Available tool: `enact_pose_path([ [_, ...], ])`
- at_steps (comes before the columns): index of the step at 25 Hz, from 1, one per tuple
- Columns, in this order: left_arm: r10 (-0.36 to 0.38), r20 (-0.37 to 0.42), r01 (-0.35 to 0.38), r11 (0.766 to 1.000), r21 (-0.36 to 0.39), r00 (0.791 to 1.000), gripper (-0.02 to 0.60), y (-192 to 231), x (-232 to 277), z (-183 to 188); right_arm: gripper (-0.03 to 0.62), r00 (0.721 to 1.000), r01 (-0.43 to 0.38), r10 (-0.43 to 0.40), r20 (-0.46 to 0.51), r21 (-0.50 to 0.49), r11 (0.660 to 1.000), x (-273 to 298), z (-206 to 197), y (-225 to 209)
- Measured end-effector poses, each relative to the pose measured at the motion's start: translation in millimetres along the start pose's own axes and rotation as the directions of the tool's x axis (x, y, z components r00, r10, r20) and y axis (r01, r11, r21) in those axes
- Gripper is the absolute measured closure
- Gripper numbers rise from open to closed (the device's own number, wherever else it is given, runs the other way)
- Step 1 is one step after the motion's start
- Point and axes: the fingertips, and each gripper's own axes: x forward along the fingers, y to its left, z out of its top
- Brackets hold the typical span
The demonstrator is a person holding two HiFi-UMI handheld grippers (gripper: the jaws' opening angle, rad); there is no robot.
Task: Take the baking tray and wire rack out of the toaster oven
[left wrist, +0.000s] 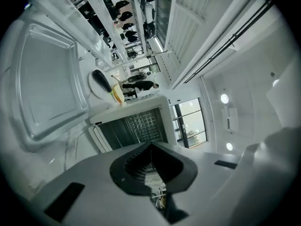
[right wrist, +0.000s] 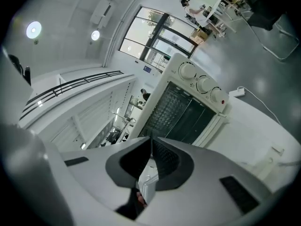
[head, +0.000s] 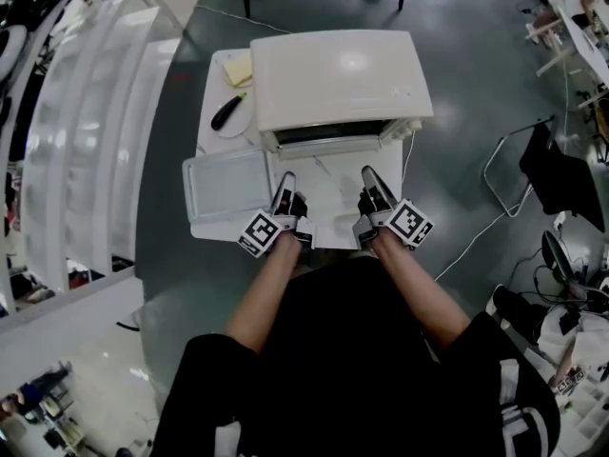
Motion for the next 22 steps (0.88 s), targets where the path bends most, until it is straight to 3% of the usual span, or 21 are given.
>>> enact_pose_path([
  [2, 0.025, 0.041, -0.025, 1.0, 0.004, 0.999, 0.56, 12.1, 21.3, 2.8, 0.563, 1.0, -0.027, 0.027, 0.017, 0.014, 1.0, 20.7, 15.8, -9.3],
  [3, 0.034, 0.062, -0.034, 0.999, -0.002, 0.997, 0.543, 17.8, 30.2, 3.8, 0.531, 0.999, -0.04, 0.039, 0.025, 0.032, 0.999, 30.2, 21.6, -14.6],
  [5, 0.04, 0.099, -0.036, 0.998, -0.043, 0.994, 0.445, 26.7, 45.3, 4.0, 0.417, 0.998, -0.048, 0.044, 0.04, 0.092, 0.995, 46.0, 29.5, -28.7],
  [9, 0.051, 0.13, -0.042, 0.996, -0.076, 0.99, 0.385, 46.8, 76.7, 4.0, 0.351, 0.998, -0.041, 0.03, 0.062, 0.186, 0.982, 78.7, 42.5, -64.2],
  [15, 0.038, 0.168, -0.028, 0.998, -0.06, 0.985, 0.341, 55.2, 118.8, 9.8, 0.33, 0.996, -0.027, 0.006, 0.084, 0.254, 0.967, 118.9, 61.9, -98.8],
  [22, 0.041, 0.26, -0.006, 0.991, -0.134, 0.965, 0.341, 69.0, 156.7, 26.0, 0.33, 0.994, -0.033, 0.003, 0.108, 0.277, 0.96, 161.0, 73.8, -108.6],
])
